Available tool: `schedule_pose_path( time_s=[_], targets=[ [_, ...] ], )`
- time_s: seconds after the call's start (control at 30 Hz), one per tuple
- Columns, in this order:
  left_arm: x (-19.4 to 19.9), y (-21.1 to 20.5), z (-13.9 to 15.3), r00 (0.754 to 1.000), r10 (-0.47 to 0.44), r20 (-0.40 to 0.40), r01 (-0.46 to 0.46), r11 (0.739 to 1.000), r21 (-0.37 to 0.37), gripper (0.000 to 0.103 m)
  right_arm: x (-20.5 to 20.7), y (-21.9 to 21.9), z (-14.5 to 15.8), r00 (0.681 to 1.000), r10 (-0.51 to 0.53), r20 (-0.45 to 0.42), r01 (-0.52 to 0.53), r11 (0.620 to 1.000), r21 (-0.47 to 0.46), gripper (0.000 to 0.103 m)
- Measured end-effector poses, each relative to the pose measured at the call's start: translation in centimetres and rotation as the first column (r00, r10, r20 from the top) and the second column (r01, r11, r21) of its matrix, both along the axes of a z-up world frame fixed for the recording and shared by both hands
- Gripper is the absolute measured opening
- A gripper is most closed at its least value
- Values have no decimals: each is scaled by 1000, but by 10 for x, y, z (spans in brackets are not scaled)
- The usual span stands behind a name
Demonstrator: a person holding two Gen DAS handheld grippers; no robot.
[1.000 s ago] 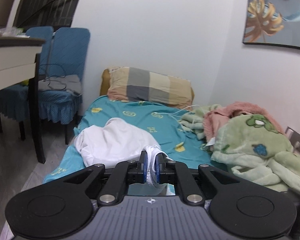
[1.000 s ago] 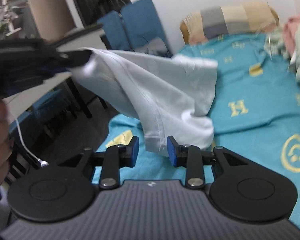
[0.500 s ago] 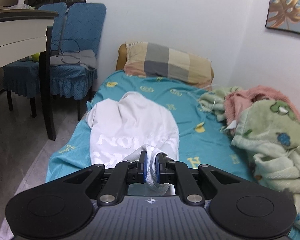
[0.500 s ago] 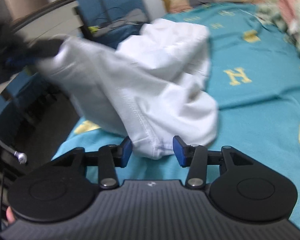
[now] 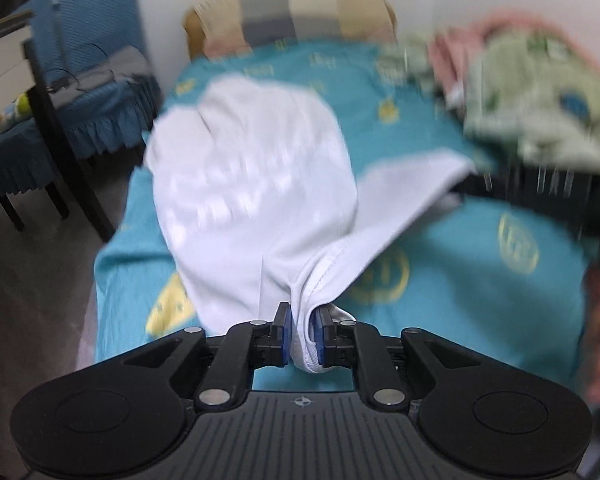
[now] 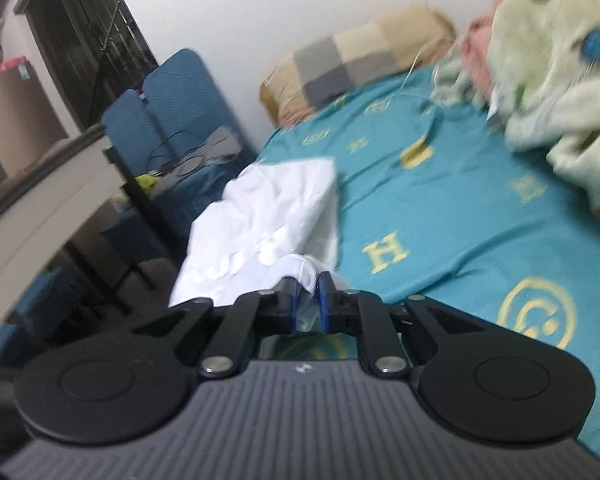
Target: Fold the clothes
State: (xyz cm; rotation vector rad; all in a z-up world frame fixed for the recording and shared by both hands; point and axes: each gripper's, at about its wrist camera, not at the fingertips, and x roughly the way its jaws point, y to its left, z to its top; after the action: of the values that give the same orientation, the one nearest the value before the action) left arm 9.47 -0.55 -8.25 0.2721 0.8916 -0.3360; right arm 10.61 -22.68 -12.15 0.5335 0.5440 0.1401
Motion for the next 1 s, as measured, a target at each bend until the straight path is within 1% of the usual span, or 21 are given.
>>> schedule_pose_path(
  time_s=[0.03, 0.07, 0.1, 0.13, 0.17, 0.2, 0.23, 0.27, 0.37, 0.43, 0.53, 0.57, 0.63, 0.7, 0.73, 0.8, 0.9, 1.0],
  targets=[
    [-2, -1, -4, 1000, -6, -5, 6, 1000, 24, 21, 2, -2, -1, 1000, 16, -5, -16, 1000, 26, 14],
    [-5, 0, -5, 1000, -9, 3, 9, 999, 32, 25, 1, -2, 0, 1000, 25, 6, -26, 999, 43, 14],
    [-8, 0, -6, 1000, -12, 11, 11, 999, 41, 25, 0, -2, 1, 999, 35, 17, -36, 998, 60, 14],
    [-11, 1, -5, 1000, -16, 22, 15, 999, 45, 29, -1, -1, 2, 999, 45, 30, -47, 996, 76, 14],
    [-15, 1, -1, 999, -20, 39, 19, 999, 42, 39, -2, 0, 5, 997, 57, 50, -61, 994, 89, 14],
    [-18, 0, 4, 998, -25, 62, 23, 999, 37, 45, -3, 0, 9, 995, 69, 69, -75, 992, 98, 14],
    [-21, -3, 8, 996, -32, 89, 29, 999, 31, 55, -4, 1, 12, 993, 79, 84, -87, 991, 98, 14],
    [-23, -6, 12, 993, -41, 115, 38, 999, 27, 62, -5, 1, 14, 991, 88, 97, -98, 990, 99, 14],
    [-30, -17, 19, 983, -64, 174, 63, 998, 12, 69, -6, -4, 15, 990, 103, 93, -115, 984, 138, 14],
    [-28, -25, 16, 980, -58, 190, 60, 998, -2, 69, -6, -8, 15, 990, 106, 92, -121, 978, 169, 14],
    [-20, -36, 6, 971, 36, 235, -26, 999, -46, 69, -6, -12, 16, 990, 103, 98, -121, 972, 200, 14],
    [-17, -37, 4, 962, 87, 261, -70, 995, -72, 69, -6, -12, 17, 990, 100, 100, -118, 972, 203, 14],
    [-13, -37, 1, 932, 185, 312, -154, 981, -121, 69, -6, -13, 17, 990, 92, 102, -112, 973, 204, 14],
    [-13, -33, 4, 907, 246, 343, -215, 968, -126, 69, -7, -15, 17, 993, 71, 97, -89, 976, 197, 14],
    [-13, -30, 5, 900, 269, 344, -239, 963, -127, 70, -8, -16, 16, 994, 56, 94, -73, 978, 193, 14],
    [-12, -21, 8, 898, 310, 314, -281, 950, -135, 70, -8, -20, 14, 996, 23, 87, -39, 980, 193, 14],
    [-14, -4, 9, 885, 403, 232, -379, 915, -142, 70, -8, -25, 12, 996, -26, 84, 10, 984, 179, 14],
    [-22, 9, 5, 870, 469, 151, -454, 883, -124, 70, -9, -27, 11, 994, -66, 89, 52, 987, 154, 14]
  ],
)
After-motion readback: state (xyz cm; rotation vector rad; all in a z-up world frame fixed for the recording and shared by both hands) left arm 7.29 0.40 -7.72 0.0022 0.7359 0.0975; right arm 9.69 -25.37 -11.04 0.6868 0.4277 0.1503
